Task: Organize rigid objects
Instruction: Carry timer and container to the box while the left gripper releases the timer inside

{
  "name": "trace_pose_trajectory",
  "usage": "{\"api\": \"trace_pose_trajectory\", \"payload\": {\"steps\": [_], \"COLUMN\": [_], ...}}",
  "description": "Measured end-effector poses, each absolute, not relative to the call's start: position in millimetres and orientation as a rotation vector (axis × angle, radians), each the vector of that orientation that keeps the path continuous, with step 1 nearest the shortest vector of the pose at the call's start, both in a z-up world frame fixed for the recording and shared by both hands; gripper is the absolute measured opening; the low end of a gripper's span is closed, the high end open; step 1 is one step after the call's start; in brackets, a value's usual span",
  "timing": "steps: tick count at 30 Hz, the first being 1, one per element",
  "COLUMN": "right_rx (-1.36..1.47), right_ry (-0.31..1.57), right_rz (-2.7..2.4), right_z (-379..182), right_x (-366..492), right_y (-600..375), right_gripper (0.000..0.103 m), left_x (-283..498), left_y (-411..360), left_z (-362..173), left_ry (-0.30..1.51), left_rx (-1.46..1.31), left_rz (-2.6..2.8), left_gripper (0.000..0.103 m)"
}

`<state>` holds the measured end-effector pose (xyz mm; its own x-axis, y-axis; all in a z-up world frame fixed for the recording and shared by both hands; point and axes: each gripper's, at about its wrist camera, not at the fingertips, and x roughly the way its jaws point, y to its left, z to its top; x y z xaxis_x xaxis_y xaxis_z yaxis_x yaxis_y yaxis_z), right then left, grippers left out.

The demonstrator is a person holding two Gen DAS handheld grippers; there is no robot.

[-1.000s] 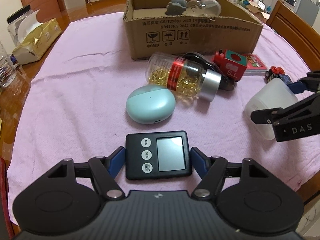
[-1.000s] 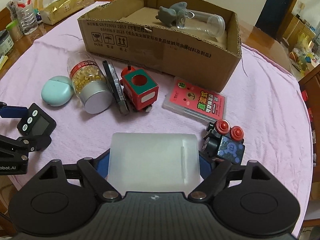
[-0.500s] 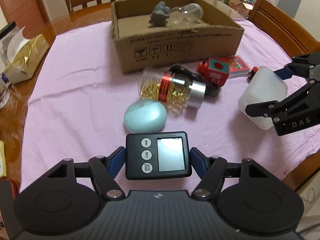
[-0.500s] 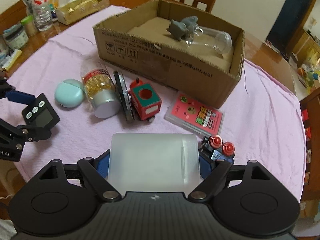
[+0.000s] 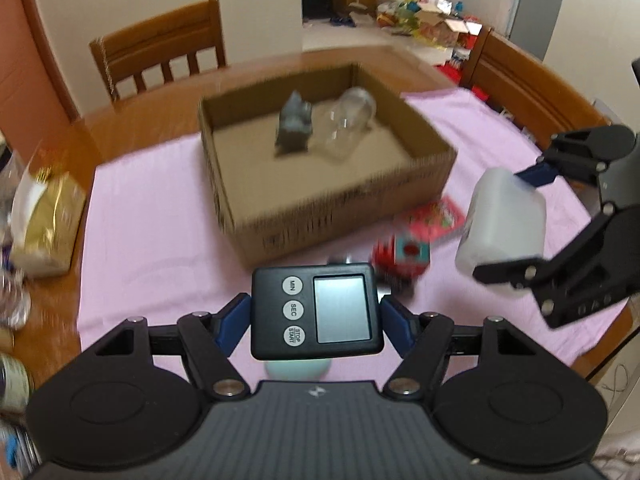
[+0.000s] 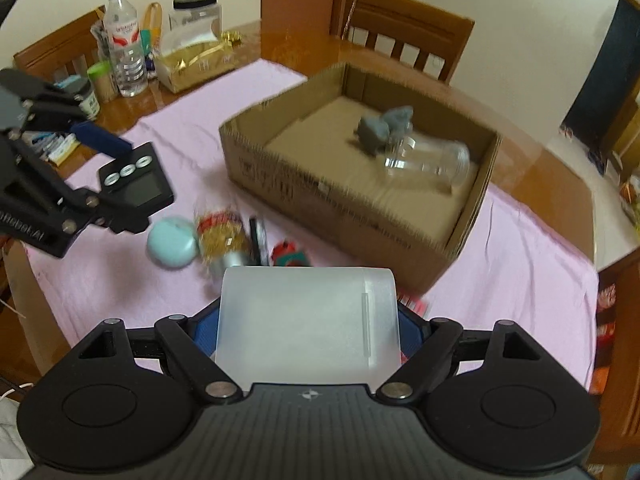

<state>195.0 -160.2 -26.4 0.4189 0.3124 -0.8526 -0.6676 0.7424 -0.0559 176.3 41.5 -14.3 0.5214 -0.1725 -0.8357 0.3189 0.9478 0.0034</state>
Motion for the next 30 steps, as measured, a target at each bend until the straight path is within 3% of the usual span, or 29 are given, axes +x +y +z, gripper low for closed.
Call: {"api": "trace_pose_trajectory", "payload": {"steps": [9, 30], "right_rx": [-0.403, -0.368], "right_ry": [0.861, 0.896], "right_rz": [0.606, 0.518], "right_z": [-2, -13], "right_x": [240, 287], "right_y": [-153, -142], "right_gripper": [0.086, 0.086], "left_x": [255, 416], "left_y": [36, 40], "left_z": [3, -70], "left_ry": [0.900, 0.935], "left_rx": [0.182, 0.146], "left_rz": [-0.304, -0.161], "left_gripper": [0.069, 0.070]}}
